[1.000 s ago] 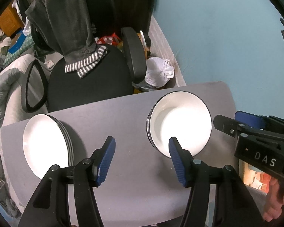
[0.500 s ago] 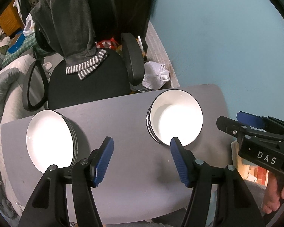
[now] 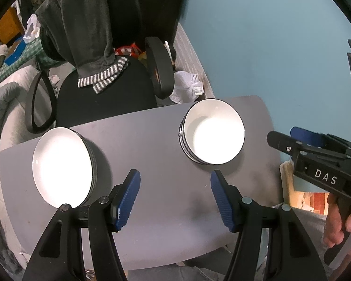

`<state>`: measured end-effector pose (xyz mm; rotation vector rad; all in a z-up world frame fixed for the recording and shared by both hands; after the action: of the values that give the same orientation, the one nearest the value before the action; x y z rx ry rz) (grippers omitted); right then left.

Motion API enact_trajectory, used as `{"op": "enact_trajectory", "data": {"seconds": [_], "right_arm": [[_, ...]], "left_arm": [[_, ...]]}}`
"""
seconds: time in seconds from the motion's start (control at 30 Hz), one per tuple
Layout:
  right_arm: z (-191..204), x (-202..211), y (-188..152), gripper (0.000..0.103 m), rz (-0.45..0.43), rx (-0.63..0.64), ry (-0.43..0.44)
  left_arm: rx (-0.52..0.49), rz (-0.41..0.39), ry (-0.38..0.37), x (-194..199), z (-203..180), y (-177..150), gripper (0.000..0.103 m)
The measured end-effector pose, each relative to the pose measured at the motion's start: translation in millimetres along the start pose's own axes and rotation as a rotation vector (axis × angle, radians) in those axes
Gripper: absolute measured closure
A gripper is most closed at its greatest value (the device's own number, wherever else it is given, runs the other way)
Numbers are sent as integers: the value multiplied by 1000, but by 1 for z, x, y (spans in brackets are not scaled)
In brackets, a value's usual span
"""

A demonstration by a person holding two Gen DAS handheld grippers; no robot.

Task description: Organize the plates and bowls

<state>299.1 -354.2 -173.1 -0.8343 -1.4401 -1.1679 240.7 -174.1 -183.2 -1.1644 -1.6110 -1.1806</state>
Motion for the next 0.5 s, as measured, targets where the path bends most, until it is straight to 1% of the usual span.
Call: {"op": "enact_trajectory", "data": {"seconds": [0.07,0.2,0.5], "right_arm": [[1,2,0,41,-8,8,-6],[2,4,-2,41,-20,4,1],[-3,-3,-4,41,4,3,7]], "left_arm": [[0,2,3,1,0,-2,39],[7,8,0,2,2,-4,39],[10,29,-14,-5,-2,-2,39]]}}
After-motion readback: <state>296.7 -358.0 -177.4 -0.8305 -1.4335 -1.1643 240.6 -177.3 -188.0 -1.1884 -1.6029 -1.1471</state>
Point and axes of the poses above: each gripper's, at about its wrist camera, not at the fingertips, and x roughly against the way its jaws point, z to its left, y to its top, the point moved 6 cm from there along -x, roughly the way its jaws point, and after that the axes turned 3 degrees about -y, right-handed, at the moved point
